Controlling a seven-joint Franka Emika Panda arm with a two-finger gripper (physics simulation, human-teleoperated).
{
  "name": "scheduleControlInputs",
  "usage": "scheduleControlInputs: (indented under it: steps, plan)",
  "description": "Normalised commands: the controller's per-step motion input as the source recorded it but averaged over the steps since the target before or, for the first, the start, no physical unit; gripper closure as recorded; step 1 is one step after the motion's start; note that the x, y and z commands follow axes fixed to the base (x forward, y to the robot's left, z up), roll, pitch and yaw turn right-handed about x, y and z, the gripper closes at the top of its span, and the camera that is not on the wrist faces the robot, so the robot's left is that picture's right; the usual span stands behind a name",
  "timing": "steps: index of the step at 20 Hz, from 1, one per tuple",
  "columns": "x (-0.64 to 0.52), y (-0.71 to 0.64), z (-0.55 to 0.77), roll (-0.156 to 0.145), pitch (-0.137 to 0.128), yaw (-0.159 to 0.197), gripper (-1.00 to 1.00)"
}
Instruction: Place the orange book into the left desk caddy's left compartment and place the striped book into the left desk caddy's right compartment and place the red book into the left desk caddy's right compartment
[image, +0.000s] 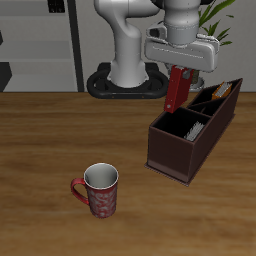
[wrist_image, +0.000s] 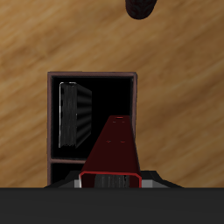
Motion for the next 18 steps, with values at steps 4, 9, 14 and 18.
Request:
scheduleControlInputs:
  steps: [4,9,14,18]
  plan:
    - [0.13,0.14,0.20,0.020,0.018,-0.026,1.00]
    - [0.13,0.08,0.08,0.007,0.007,-0.004,1.00]
    - [0.23,-0.05,0.02,-0.012,0.029,-0.047,1.00]
    - [0.16,-0.02,0.05,-0.017,-0.015,-0.012,1.00]
